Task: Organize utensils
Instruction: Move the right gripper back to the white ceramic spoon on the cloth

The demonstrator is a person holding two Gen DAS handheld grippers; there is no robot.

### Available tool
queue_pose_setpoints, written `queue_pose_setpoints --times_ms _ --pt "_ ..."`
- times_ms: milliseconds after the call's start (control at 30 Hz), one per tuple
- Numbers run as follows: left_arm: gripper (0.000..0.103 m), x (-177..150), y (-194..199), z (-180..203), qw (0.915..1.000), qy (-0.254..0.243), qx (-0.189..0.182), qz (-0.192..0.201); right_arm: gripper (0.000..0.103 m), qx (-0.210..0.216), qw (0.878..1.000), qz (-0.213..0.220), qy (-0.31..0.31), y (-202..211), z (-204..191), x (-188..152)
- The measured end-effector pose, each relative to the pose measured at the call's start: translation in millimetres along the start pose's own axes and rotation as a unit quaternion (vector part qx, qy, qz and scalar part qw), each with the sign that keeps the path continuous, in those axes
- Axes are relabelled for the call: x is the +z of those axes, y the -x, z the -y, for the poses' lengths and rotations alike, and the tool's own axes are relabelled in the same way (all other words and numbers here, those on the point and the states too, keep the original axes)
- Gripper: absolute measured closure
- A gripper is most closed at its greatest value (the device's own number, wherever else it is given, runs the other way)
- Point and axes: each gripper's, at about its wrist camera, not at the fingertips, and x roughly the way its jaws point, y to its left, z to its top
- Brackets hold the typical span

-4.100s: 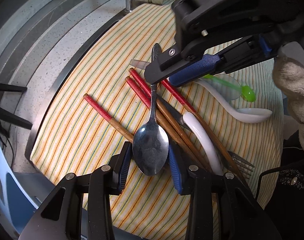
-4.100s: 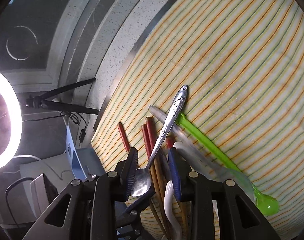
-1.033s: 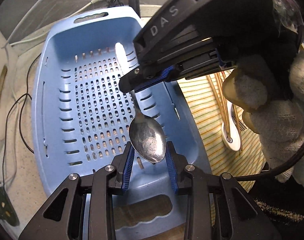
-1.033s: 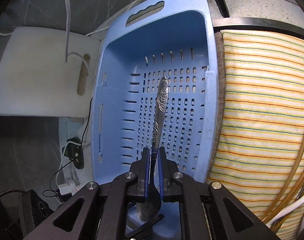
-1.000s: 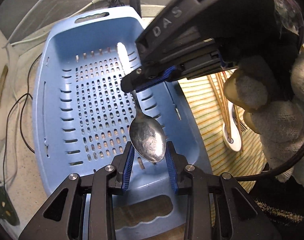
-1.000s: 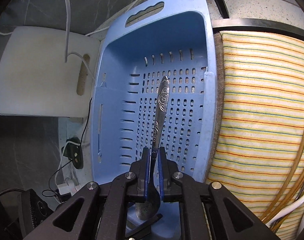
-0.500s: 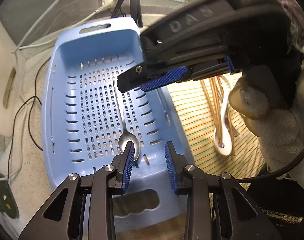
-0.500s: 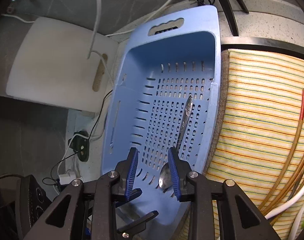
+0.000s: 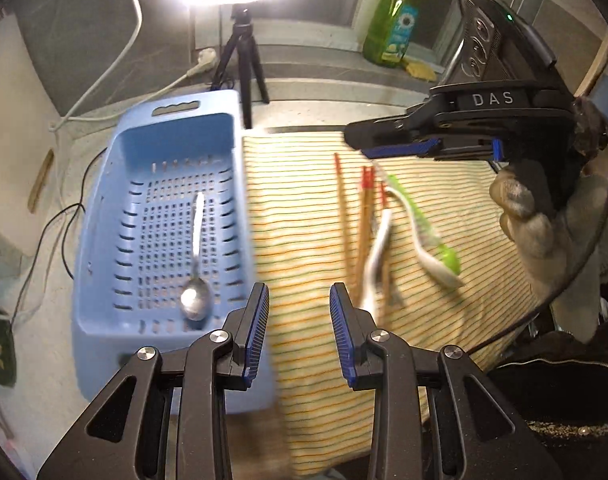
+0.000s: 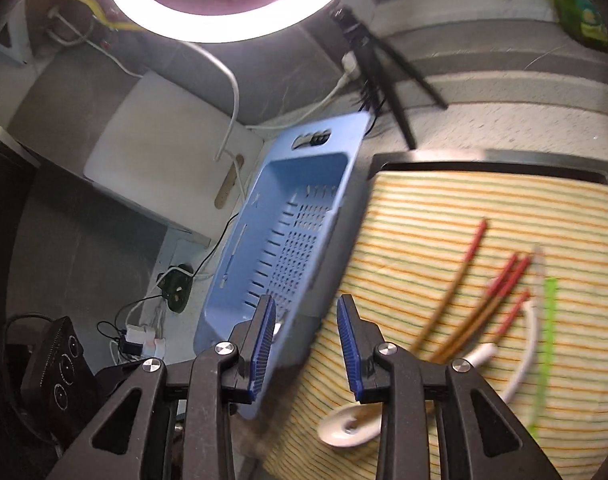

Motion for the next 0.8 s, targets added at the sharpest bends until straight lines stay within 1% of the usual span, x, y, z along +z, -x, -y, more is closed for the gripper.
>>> queue_pose_setpoints --times_ms 100,167,233,300,400,600,667,700,733,800 --pt "0.073 -6.1 0.8 25.8 0.9998 0.015 0.005 0.009 0.072 0.006 1.000 -0.005 0.016 28.3 24.1 -3.2" --pt "0.073 -11.1 -0.1 44.7 0.9996 0.021 0.010 0.013 0.066 0.003 1.000 -0.013 0.022 42.2 39.0 -6.6" --pt "0.073 -16.9 -4.3 63.6 0.9995 0.026 0.016 0.013 0.061 0.003 1.000 -0.019 0.018 53.2 55.2 -8.6" --pt "0.073 -22.4 -8.5 83.0 0.9992 0.030 0.021 0.014 0.061 0.005 0.999 -0.030 0.010 61.5 70.6 -12.4" --pt "0.073 -29.6 -15.6 112.8 0.9989 0.042 0.013 0.018 0.061 0.015 0.998 -0.054 -0.004 69.1 92.1 -19.4" --pt "0.073 -37.0 -44.2 159.0 0.9979 0.057 0.010 0.030 0.061 0.034 0.996 -0.078 -0.023 69.2 122.6 -39.8" --pt "0.073 -35.7 -53.6 168.2 0.9971 0.066 0.011 0.038 0.061 0.044 0.994 -0.091 -0.036 62.0 131.6 -44.9" --pt "0.073 -34.5 -57.7 171.9 0.9967 0.067 0.018 0.042 0.061 0.046 0.994 -0.094 -0.042 59.2 134.6 -46.4" --pt "0.073 -32.8 -61.8 173.9 0.9964 0.069 0.023 0.044 0.062 0.049 0.993 -0.096 -0.045 56.2 137.3 -48.0" --pt "0.073 -28.4 -70.8 171.5 0.9954 0.082 0.021 0.044 0.065 0.054 0.992 -0.101 -0.051 49.2 141.1 -49.9"
